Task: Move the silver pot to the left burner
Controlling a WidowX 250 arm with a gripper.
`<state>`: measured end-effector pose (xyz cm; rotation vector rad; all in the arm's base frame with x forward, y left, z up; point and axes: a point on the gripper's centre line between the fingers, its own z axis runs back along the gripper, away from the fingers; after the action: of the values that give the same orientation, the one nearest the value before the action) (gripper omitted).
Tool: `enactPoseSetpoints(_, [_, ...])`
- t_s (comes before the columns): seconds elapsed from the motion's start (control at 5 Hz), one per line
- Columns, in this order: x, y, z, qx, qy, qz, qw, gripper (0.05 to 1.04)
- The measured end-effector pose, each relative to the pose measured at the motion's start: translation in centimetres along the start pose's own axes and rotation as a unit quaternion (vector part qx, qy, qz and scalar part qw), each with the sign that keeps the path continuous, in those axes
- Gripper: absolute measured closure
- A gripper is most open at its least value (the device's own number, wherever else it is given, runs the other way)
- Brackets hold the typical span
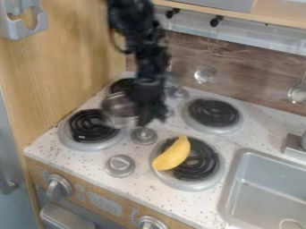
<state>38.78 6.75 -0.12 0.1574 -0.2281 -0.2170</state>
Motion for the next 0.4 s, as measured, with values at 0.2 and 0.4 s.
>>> enactPoseSetpoints(0.2, [-1.66,2.49,-0.50,0.003,0.007,0.049,0.9987,1.028])
enactPoseSetpoints(0.4, [-1.75,2.67,-0.52,0.004,0.008,0.055,0.9985,1.028])
